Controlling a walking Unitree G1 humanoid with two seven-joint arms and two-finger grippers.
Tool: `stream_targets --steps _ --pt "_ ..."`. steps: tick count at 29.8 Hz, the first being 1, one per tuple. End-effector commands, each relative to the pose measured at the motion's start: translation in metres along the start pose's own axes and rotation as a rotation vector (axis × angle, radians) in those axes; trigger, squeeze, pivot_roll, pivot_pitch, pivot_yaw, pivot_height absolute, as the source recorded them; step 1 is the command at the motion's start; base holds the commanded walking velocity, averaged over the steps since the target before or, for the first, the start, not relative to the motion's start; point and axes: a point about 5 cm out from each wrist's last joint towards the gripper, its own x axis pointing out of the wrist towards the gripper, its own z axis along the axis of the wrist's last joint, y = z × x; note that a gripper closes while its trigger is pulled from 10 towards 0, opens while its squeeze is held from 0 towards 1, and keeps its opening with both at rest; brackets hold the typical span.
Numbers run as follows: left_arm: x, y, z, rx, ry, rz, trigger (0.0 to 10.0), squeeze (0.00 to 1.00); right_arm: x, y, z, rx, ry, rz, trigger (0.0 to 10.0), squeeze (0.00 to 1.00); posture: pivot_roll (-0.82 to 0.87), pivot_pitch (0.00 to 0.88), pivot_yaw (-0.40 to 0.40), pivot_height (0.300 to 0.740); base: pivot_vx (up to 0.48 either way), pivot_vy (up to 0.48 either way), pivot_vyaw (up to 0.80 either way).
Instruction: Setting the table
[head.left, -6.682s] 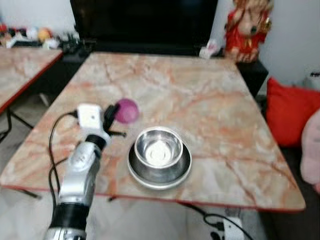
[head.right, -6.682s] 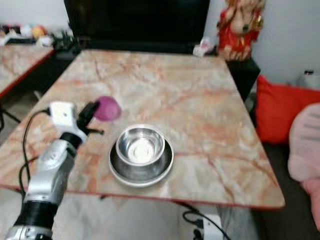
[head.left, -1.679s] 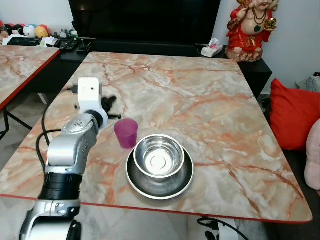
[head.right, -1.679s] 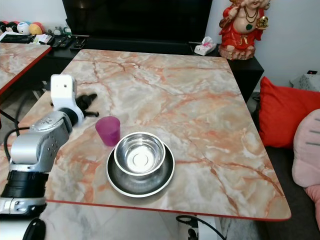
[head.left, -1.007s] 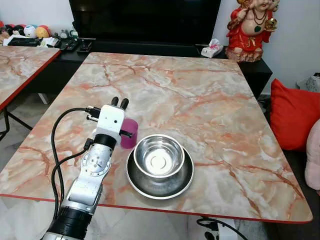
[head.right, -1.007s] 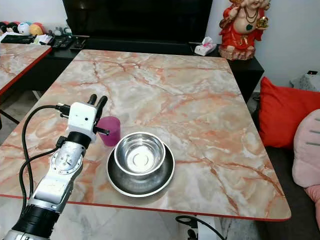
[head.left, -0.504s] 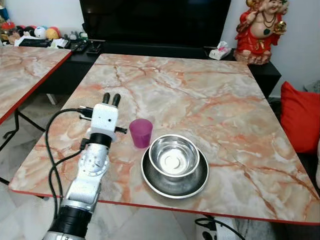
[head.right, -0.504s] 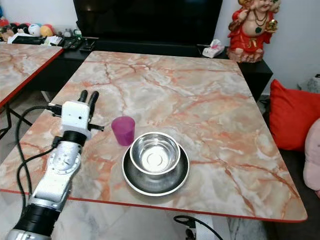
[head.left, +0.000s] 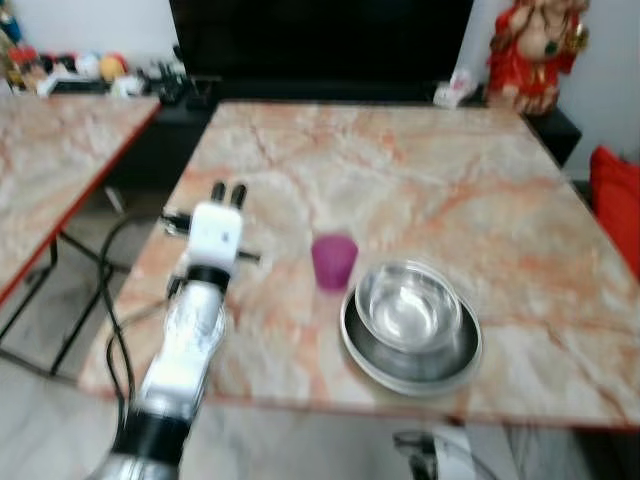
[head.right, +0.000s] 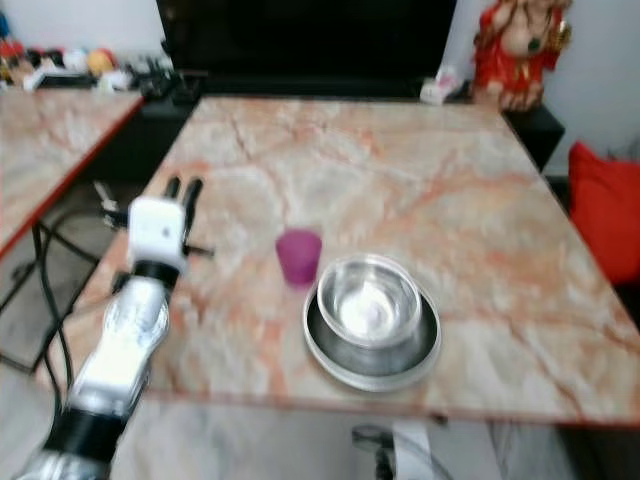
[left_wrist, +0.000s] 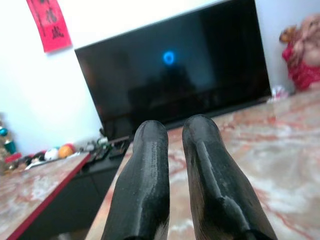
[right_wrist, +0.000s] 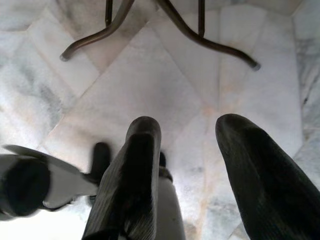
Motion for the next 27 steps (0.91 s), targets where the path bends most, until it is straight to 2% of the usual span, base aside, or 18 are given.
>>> stream_targets --steps 1,27 --pt "0.0004 0.0053 0.0009 0.022 -0.009 0.011 10.0 0.00 0.0007 0.0022 0.0015 0.006 -0.003 0.005 10.0 0.00 0.11 0.000 -0.016 0.740 0.000 0.480 0.00" --pt "0.0022 0.0061 0.0058 0.026 -0.025 0.027 10.0 0.00 0.0011 0.0030 0.0035 -0.015 -0.007 0.024 10.0 0.00 0.12 0.000 -0.018 0.740 0.000 0.480 0.00"
